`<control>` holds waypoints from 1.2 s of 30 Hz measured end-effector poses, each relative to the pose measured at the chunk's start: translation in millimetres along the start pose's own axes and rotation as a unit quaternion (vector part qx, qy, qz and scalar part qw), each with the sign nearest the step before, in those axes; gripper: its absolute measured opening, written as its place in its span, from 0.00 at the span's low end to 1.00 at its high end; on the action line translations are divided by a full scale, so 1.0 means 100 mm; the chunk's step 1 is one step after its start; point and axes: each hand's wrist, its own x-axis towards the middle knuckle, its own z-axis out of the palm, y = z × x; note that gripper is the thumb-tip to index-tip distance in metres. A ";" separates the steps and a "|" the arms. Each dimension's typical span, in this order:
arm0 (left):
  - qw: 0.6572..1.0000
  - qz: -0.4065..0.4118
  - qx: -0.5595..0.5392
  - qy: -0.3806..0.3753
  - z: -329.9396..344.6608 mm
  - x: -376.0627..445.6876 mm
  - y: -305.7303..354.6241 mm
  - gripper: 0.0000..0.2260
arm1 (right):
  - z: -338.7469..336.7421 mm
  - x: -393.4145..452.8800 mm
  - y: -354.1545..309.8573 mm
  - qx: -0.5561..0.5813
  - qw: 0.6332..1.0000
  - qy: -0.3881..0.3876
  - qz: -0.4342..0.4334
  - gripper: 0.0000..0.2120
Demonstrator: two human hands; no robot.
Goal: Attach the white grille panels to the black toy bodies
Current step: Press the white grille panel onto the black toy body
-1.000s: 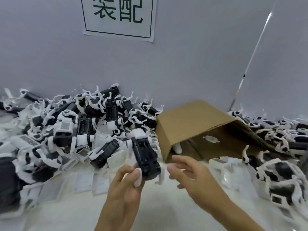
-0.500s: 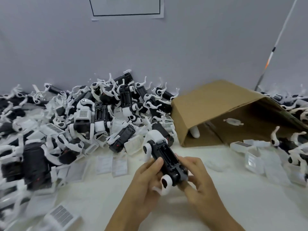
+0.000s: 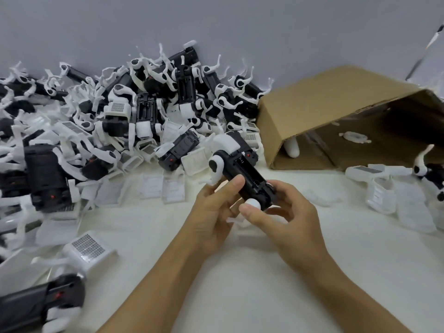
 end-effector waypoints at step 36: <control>0.552 0.483 0.680 0.020 -0.09 -0.05 0.17 0.17 | -0.03 -0.01 -0.02 -0.012 0.992 0.053 -0.117 0.32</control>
